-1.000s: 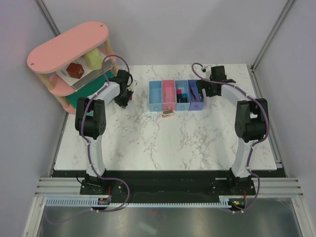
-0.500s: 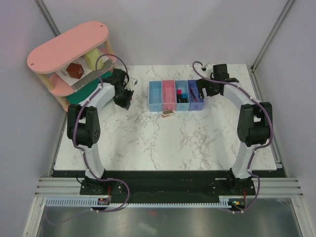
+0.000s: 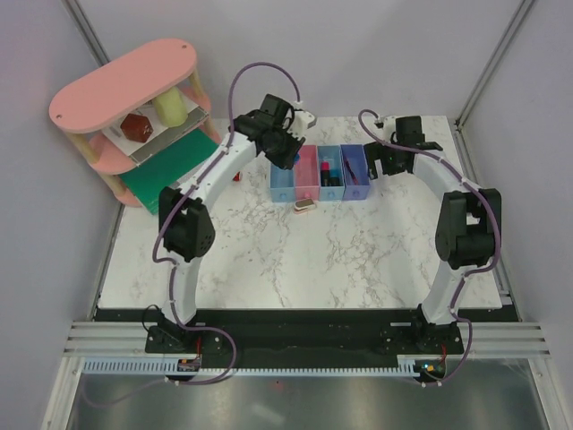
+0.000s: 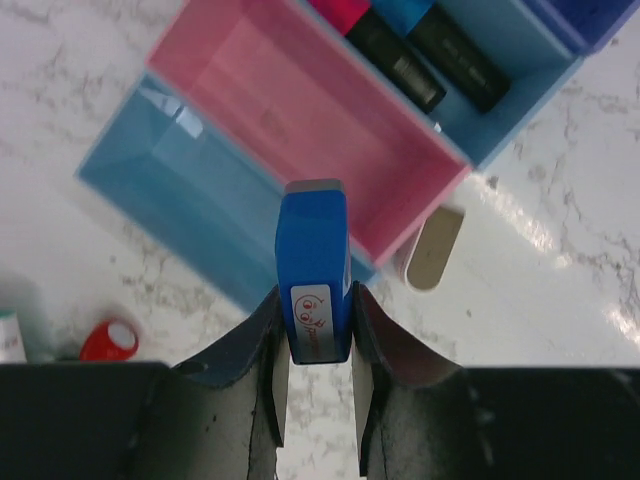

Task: Sort the stationery into containers
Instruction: Place the stationery in the storage box.

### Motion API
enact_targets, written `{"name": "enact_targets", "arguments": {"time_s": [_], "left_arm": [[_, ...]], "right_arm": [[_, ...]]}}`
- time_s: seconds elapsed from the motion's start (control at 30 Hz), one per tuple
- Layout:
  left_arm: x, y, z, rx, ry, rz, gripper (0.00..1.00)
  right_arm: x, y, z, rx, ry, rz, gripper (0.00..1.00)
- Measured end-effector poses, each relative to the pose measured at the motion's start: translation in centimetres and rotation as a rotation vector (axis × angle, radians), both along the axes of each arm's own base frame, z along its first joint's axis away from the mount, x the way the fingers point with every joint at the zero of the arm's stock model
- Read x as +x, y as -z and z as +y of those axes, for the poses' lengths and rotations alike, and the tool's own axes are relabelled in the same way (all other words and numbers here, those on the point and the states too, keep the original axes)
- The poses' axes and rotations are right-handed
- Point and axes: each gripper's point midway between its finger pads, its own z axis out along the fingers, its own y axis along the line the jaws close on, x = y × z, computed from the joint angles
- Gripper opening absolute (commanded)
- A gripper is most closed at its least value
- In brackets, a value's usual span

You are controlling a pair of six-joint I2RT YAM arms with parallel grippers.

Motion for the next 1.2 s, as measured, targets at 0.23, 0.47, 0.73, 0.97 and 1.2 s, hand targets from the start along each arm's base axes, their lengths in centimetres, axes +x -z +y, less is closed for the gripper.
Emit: {"name": "enact_targets", "arguments": {"time_s": [0.23,0.47,0.73,0.97,1.2], "left_arm": [[1.8,5.5,-5.8,0.075,0.117,0.017,0.02],[1.4,9.9,-5.3,0.165,0.128,0.081,0.03],[1.9,10.4,-5.4,0.174,0.133,0.066,0.50],[2.1,10.3,-5.5,0.173,0.139,0.052,0.59],[2.1,10.3,-5.7,0.164,0.142,0.054,0.59]], "right_arm": [[-0.5,0.9,-3.7,0.003,0.086,0.026,0.98],[-1.7,0.7,-4.8,0.011,0.106,0.033,0.98],[-1.6,0.4,-4.6,0.036,0.107,0.028,0.98],[-1.7,0.4,-4.5,0.040,0.104,0.029,0.98],[-1.7,0.4,-4.5,0.045,0.104,0.030,0.98]]}}
